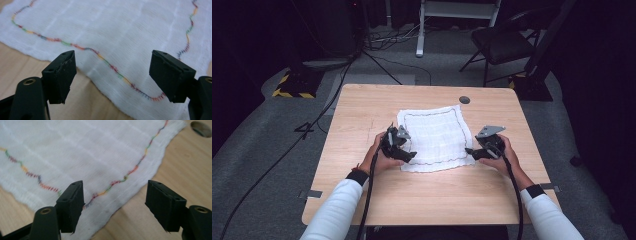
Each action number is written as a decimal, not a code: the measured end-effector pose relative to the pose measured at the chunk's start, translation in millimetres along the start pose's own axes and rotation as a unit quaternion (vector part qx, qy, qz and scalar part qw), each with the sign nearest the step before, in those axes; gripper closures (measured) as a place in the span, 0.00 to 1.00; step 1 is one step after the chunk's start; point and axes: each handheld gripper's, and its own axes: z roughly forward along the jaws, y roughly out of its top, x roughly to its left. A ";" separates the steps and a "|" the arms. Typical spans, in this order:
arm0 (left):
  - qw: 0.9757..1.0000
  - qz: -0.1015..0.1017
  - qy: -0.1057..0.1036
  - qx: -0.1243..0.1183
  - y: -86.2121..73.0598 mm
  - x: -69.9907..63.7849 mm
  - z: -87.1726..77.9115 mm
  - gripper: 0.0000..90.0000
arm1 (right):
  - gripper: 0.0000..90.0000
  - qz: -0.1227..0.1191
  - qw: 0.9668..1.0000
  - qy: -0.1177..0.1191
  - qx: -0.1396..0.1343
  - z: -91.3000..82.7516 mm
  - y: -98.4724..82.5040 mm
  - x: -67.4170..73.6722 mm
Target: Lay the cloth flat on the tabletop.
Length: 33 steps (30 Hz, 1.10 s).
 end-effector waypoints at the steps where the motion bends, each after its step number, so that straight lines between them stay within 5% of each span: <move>1: 1.000 0.001 -0.005 0.003 -2.2 -2.3 1.3 0.25 | 0.34 -0.006 1.000 0.002 0.010 1.0 -2.1 2.4; 4: 1.000 0.007 -0.005 0.020 -8.5 -7.5 3.2 0.25 | 0.33 0.006 0.999 0.025 0.037 2.8 -10.5 4.6; 12: 0.999 -0.014 -0.028 0.006 -21.3 -21.2 -1.9 0.25 | 0.37 0.008 0.999 0.023 0.030 -15.8 -33.9 12.3; 25: 0.999 0.002 -0.048 0.000 -38.8 -54.6 -15.8 0.25 | 0.37 0.019 0.999 0.034 0.025 -48.9 -65.5 39.5; 33: 0.999 0.013 -0.052 -0.009 -47.6 -51.6 -30.8 0.20 | 0.32 0.010 0.999 0.029 0.012 -58.1 -73.5 48.2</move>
